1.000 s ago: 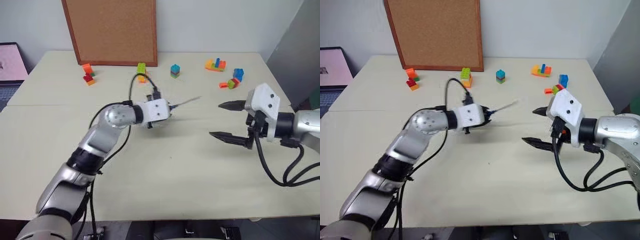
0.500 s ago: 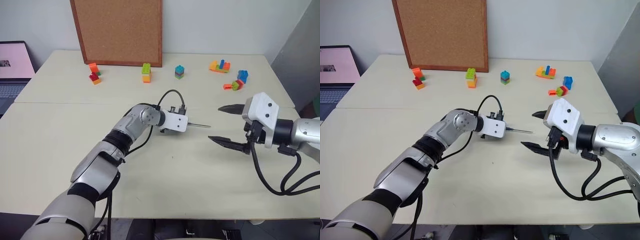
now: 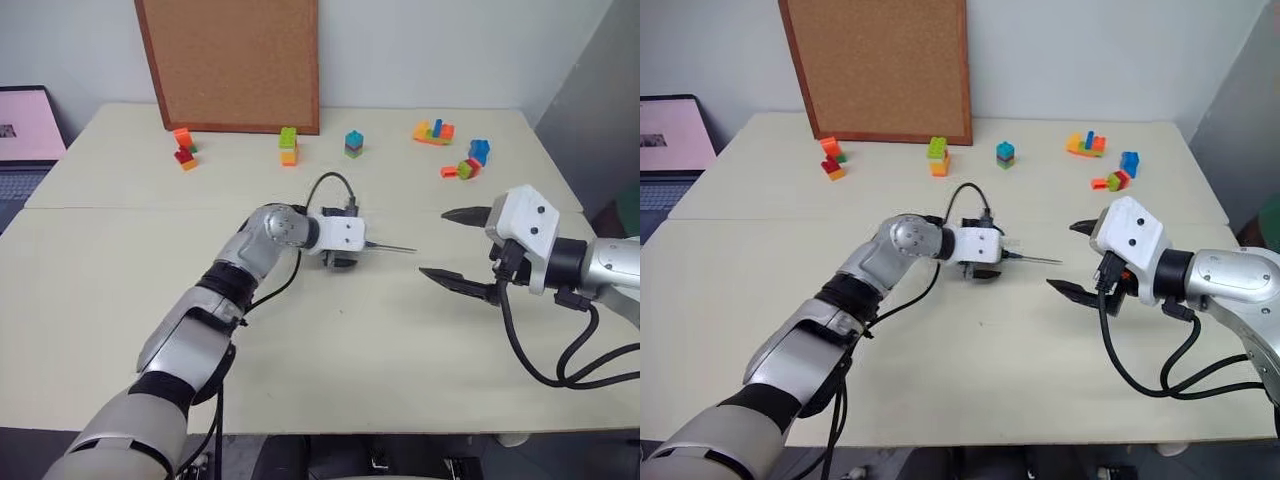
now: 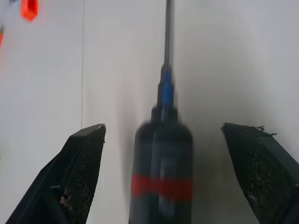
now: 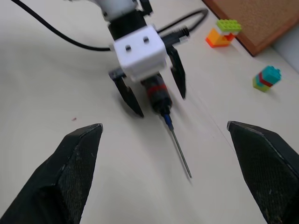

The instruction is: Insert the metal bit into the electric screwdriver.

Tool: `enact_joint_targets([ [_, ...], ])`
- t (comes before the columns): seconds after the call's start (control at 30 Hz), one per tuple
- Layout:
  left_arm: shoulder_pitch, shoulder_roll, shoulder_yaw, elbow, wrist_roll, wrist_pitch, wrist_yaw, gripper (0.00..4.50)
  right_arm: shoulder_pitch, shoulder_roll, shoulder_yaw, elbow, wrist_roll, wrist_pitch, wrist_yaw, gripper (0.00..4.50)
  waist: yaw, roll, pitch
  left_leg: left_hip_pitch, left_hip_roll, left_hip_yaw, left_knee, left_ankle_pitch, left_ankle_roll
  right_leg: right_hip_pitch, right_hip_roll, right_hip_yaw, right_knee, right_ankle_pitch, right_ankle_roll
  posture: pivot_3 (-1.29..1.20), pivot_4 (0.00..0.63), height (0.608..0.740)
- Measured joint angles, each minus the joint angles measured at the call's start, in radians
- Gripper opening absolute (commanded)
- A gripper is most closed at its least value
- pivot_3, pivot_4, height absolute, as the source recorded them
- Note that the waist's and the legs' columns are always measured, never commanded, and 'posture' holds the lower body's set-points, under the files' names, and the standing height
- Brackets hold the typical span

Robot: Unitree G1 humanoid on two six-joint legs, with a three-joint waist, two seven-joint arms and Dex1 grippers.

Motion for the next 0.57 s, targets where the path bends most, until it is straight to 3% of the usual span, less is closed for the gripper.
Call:
enact_joint_targets([
  [0.1,0.021,0.068,0.102,-0.136,-0.099,0.154,-0.066,4.12,0.035,-0.001,-0.008,0.016,-0.015,-0.017,0.005,4.5,-0.001,0.0,0.0,0.001,0.0,-0.001,0.0,0.0,0.0,0.0,0.0,-0.001,0.002,0.0,0.0,0.0,0.15,0.74],
  [0.27,0.267,0.311,0.324,-0.539,-0.349,0.537,-0.221,4.12,0.17,-0.018,-0.098,0.054,-0.045,-0.107,0.076,4.5,-0.022,0.001,0.0,0.003,0.001,-0.002,0.0,0.0,-0.001,0.001,0.0,-0.001,0.003,0.0,0.0,0.0,0.15,0.74],
  [0.57,0.477,0.442,0.458,-0.668,-0.462,0.687,-0.208,4.12,0.276,-0.045,-0.191,0.136,-0.082,-0.242,0.202,4.5,-0.006,0.0,0.0,0.005,0.0,-0.001,0.002,0.0,-0.001,0.003,-0.001,-0.001,0.003,0.0,0.0,0.0,0.15,0.74],
])
